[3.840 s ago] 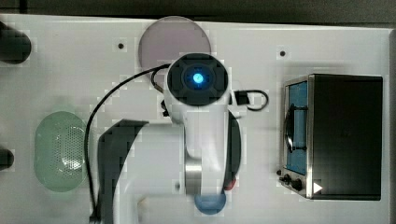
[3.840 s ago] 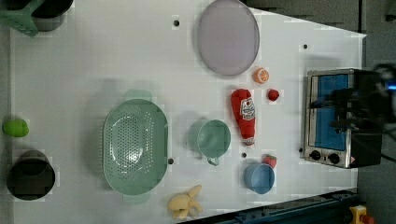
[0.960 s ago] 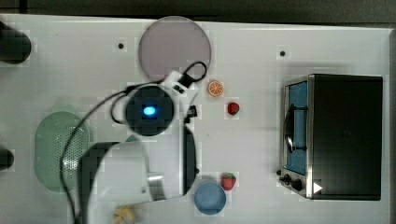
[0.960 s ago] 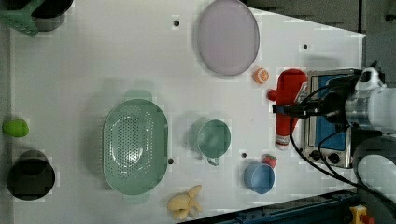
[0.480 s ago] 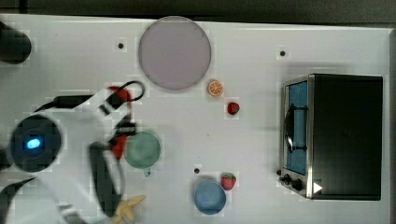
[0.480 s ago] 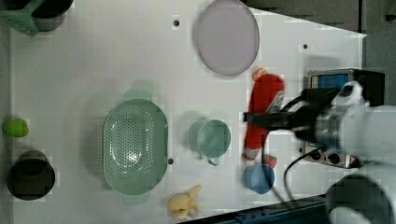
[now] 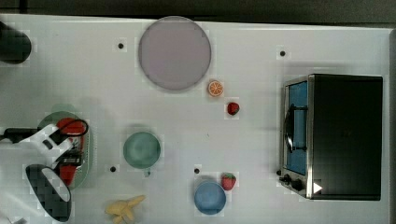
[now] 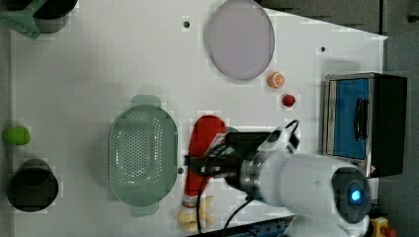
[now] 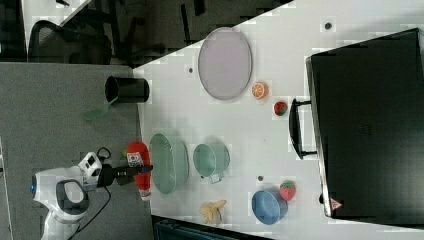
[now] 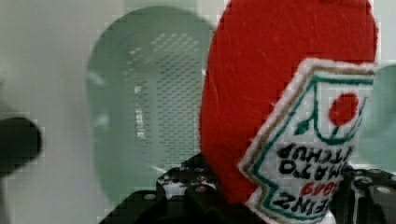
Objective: Pick Ketchup from the table and place it in strainer.
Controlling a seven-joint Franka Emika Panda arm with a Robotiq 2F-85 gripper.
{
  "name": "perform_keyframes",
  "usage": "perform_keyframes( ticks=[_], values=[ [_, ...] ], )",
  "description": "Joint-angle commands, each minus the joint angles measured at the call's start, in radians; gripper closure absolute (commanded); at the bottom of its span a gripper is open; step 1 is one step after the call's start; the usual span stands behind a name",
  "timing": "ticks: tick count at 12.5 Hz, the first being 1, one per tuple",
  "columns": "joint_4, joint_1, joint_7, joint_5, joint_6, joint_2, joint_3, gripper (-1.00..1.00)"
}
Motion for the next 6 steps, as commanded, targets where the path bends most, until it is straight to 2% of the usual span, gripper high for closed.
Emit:
perform_keyframes(
  ticks=[1, 2, 5, 6],
  values=[
    [0.021, -0.006, 0.196, 0.008, 0.129, 0.081, 0.011, -0.25],
    [0.021, 0.001, 0.208, 0.008, 0.16, 0.121, 0.013, -0.33],
    [0.023, 0.015, 0.208, -0.016, 0.255, 0.229, 0.012, -0.97],
    [0.026, 0.017, 0.208, -0.029, 0.282, 0.242, 0.013, -1.0]
  ],
)
